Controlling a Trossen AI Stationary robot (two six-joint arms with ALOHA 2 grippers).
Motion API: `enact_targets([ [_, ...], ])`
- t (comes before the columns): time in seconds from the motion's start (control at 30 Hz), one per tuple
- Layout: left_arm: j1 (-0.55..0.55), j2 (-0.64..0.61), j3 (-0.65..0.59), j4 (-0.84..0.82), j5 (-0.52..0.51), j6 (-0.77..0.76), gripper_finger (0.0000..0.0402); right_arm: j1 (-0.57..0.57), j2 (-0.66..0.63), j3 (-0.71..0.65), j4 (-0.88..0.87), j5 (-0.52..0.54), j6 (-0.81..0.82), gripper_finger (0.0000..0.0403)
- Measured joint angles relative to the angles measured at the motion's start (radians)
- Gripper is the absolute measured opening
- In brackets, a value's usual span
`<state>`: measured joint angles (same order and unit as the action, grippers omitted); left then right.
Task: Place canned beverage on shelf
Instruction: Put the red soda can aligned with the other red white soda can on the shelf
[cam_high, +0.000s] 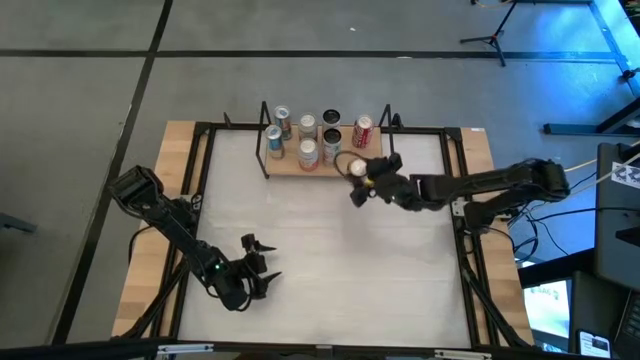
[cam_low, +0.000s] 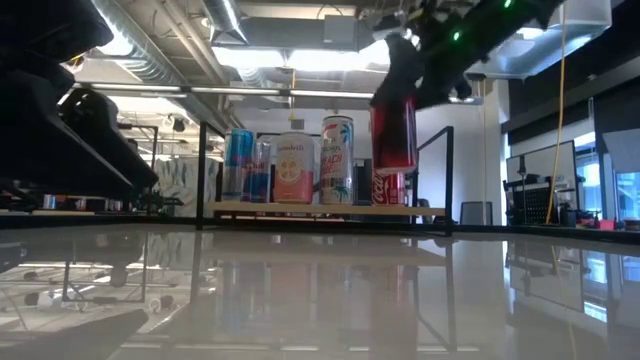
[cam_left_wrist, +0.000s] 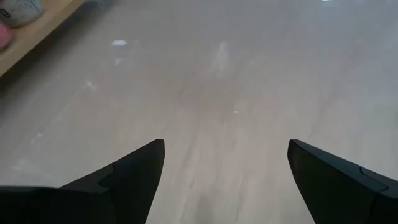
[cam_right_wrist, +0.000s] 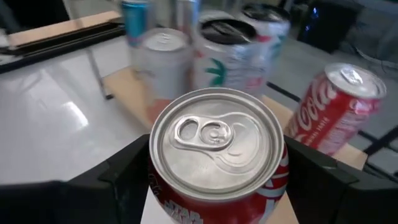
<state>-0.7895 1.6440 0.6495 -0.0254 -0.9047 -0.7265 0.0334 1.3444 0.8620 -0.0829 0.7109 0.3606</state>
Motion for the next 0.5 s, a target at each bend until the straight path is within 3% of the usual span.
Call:
enact_targets([
  [0.5,0.000,0.000,0.000,0.013,0.005,-0.002,0.0330,-0.194,0.075,-0.036,0.097,-0.050,0.051,0.0288],
])
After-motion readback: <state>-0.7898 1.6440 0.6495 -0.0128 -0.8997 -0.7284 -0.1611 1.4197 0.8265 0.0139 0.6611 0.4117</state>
